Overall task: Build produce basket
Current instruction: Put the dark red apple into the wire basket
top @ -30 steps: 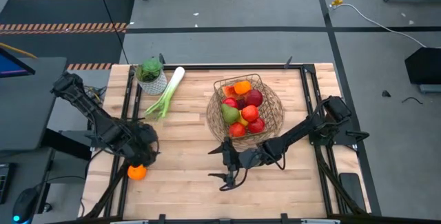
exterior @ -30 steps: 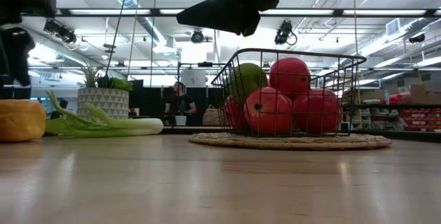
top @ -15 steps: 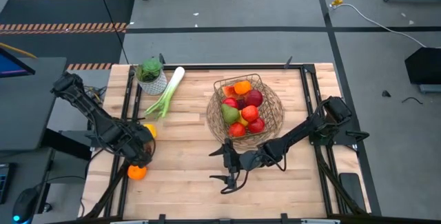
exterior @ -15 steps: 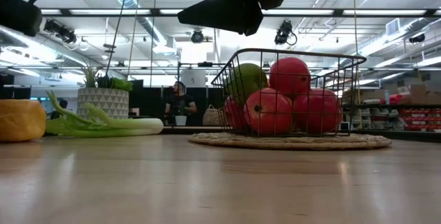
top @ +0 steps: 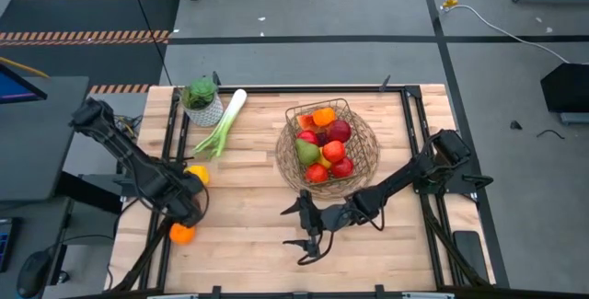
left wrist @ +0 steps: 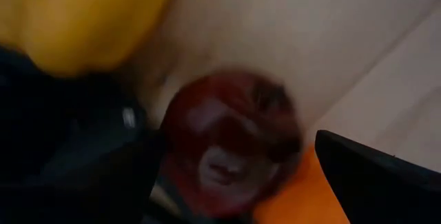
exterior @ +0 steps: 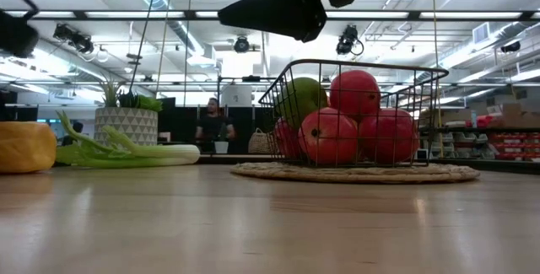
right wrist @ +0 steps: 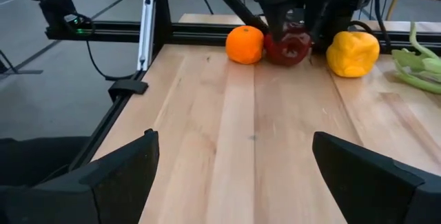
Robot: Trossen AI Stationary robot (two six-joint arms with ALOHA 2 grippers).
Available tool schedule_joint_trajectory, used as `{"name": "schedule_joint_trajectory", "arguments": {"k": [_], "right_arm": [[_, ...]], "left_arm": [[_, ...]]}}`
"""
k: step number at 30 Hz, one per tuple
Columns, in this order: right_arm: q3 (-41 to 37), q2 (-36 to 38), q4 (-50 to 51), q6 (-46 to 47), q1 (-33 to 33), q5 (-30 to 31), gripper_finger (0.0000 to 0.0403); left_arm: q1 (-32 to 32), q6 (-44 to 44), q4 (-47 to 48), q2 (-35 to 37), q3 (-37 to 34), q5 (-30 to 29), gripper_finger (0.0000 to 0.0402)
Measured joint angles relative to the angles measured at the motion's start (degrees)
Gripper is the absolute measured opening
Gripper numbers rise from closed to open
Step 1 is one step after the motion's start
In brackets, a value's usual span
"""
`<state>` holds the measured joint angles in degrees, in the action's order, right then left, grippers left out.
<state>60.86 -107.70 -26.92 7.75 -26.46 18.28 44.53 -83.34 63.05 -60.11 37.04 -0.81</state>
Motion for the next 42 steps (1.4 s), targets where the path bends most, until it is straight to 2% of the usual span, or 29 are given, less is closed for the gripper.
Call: {"name": "schedule_joint_trajectory", "arguments": {"k": [4,10,17,24,30,38,42], "right_arm": [[0.0,0.0,0.0,0.0,-0.24,0.0,0.0386],[0.0,0.02,0.02,0.0,-0.22,0.0,0.0386],[0.0,0.02,0.23,0.12,-0.22,0.0,0.0386],[0.0,0.02,0.96,0.13,-0.22,0.0,0.0386],[0.0,0.02,0.95,0.15,-0.22,0.0,0.0386],[0.0,0.02,0.94,0.15,-0.22,0.01,0.0386],[0.0,0.02,0.92,0.15,-0.22,0.02,0.0386]], "left_arm": [[0.23,0.21,-0.18,-2.13,-0.02,7.82,0.0386],[1.11,1.51,-3.74,-4.19,-0.04,8.86,0.0386],[1.09,5.56,-5.6,-7.14,-0.04,2.8,0.0386],[0.96,10.74,-6.81,-11.22,-0.04,0.97,0.0386],[0.94,11.16,-7.64,-12.01,-0.04,-5.28,0.0386],[0.94,11.14,-9.19,-11.99,-0.04,-7.6,0.0385],[0.94,11.55,-11.01,-11.99,-0.04,-9.84,0.0368]]}}
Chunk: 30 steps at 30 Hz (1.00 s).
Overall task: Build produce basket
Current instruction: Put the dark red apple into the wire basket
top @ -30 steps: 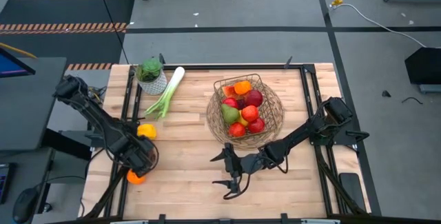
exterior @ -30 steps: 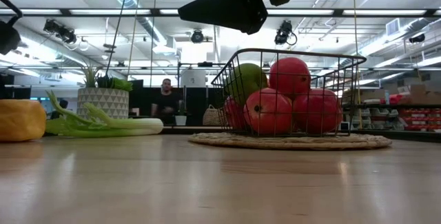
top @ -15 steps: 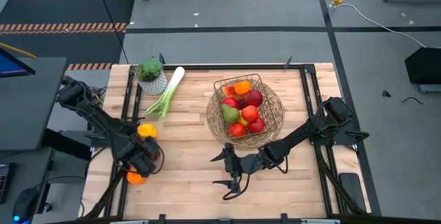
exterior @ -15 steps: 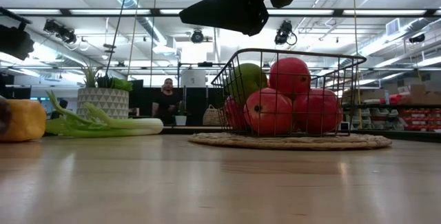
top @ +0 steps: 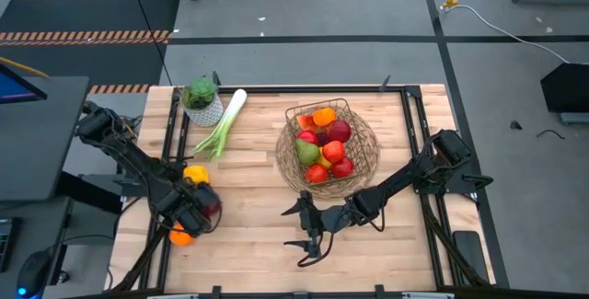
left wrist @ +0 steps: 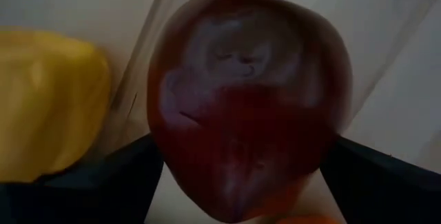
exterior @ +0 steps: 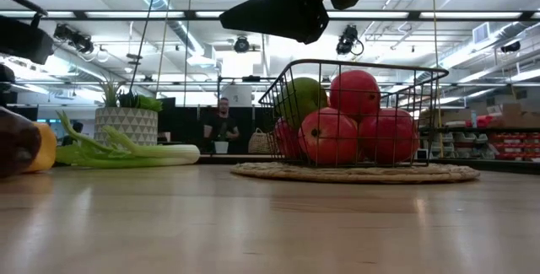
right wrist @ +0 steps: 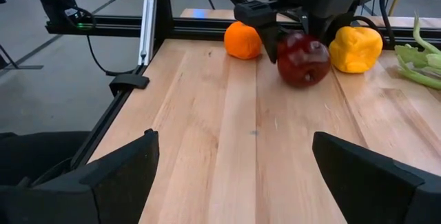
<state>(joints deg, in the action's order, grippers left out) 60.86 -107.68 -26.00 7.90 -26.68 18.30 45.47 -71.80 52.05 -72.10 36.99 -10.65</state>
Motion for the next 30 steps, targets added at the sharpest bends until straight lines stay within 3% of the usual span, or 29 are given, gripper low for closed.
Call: {"name": "schedule_joint_trajectory", "arguments": {"k": [5,10,17,20,24,27,30], "right_arm": [[-0.02,0.28,0.1,-0.32,-0.1,0.01,0.0386],[-0.02,3.8,-0.06,-0.53,-0.19,0.08,0.0385],[-0.01,13.0,3.68,-4.18,-0.59,0.51,0.0375],[0.0,18.61,11.31,-7.61,-0.63,4.99,0.0374],[0.0,26.24,22.29,-7.74,-0.11,15.25,0.0374],[0.0,31.09,26.36,-8.08,0.38,16.83,0.0374],[0.0,35.3,27.8,-8.15,0.55,16.61,0.0374]], "left_arm": [[-0.04,1.26,-1.52,0.02,0.56,-3.03,0.0335],[-0.24,5.62,-1.56,0.07,4.24,-9.65,0.0326],[-5.41,19.65,-1.82,0.09,13.9,-21.33,0.0327],[-9.79,28.15,-4.18,0.09,17.89,-27.45,0.0327],[-17.04,45.32,-17.65,0.09,20.45,-28.84,0.0327],[-23.13,59.13,-32.2,-0.57,20.55,-25.42,0.0327],[-29.17,67.27,-42.79,-2.18,20.55,-19.44,0.0327]]}}
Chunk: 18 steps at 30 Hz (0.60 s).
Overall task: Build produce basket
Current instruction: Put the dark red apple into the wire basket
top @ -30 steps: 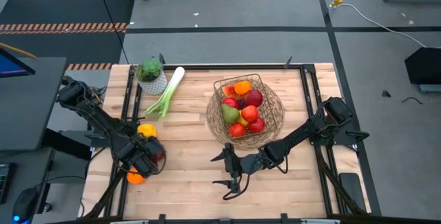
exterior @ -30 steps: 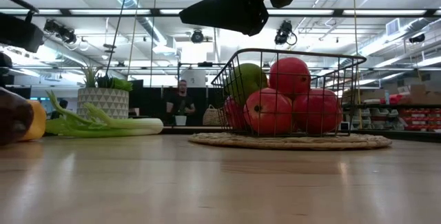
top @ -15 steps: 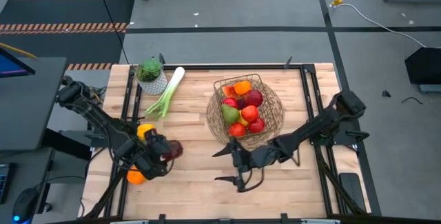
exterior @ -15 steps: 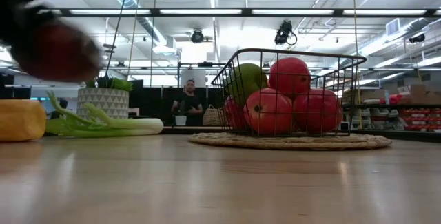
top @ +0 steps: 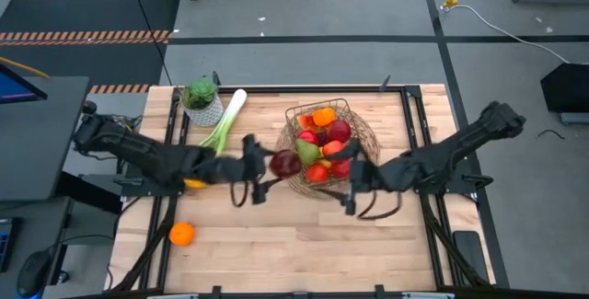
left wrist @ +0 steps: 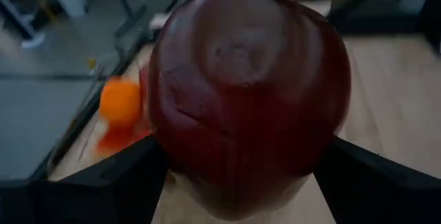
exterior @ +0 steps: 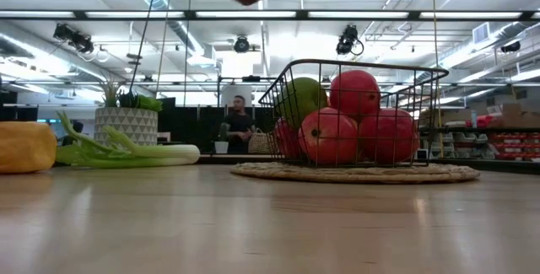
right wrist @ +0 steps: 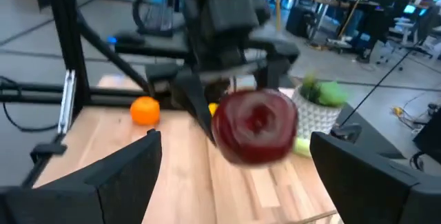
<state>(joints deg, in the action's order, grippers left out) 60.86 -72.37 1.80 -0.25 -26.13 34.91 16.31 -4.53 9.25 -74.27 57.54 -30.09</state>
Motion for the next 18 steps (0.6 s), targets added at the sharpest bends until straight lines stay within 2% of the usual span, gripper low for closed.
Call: {"name": "schedule_joint_trajectory", "arguments": {"k": [2,5,8,18], "right_arm": [[0.0,2.42,0.99,0.2,0.06,0.8,0.0374],[0.0,4.8,2.95,1.21,0.23,5.78,0.0374],[0.0,5.25,3.68,3.02,0.89,7.59,0.0374],[0.0,-1.34,1.14,3.6,7.63,7.61,0.0374]], "left_arm": [[-3.62,2.3,-4.61,-1.67,0.0,4.45,0.0327],[-7.71,3.65,-9.92,-4.99,0.0,10.69,0.0327],[-9.81,4.23,-13.65,-8.28,0.22,14.39,0.0327],[-12.73,8.21,-13.59,-21.3,13.69,14.89,0.0327]]}}
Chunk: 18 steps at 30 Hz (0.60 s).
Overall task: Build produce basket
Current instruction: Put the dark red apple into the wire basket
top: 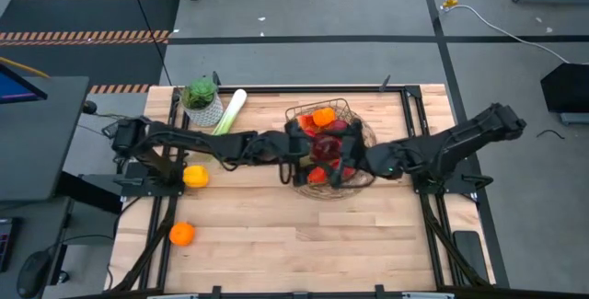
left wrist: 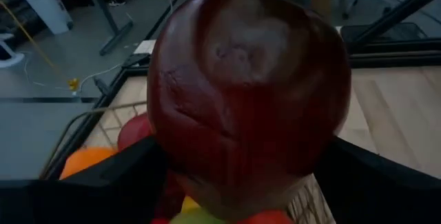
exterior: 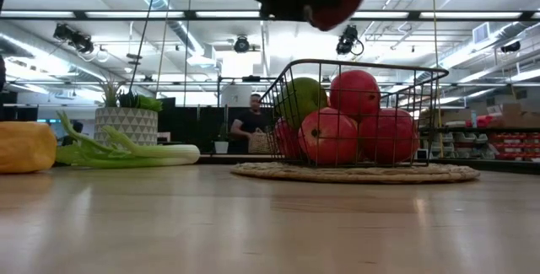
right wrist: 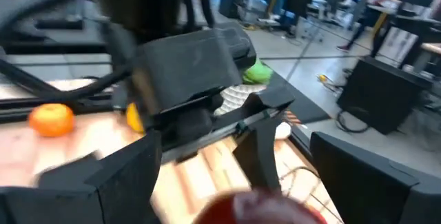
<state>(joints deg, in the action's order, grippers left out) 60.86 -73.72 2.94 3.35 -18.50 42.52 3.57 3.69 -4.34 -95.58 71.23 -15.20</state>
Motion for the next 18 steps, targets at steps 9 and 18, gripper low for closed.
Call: {"name": "schedule_joint_trajectory", "arguments": {"k": [9,18], "right_arm": [[0.15,0.05,13.02,5.96,5.35,2.27,0.0374],[0.29,0.0,20.52,12.85,6.92,-0.35,0.0374]], "left_arm": [[0.52,7.24,2.87,-4.0,3.36,-0.37,0.0328],[0.11,12.26,3.58,-4.21,3.23,-3.12,0.0352]]}}
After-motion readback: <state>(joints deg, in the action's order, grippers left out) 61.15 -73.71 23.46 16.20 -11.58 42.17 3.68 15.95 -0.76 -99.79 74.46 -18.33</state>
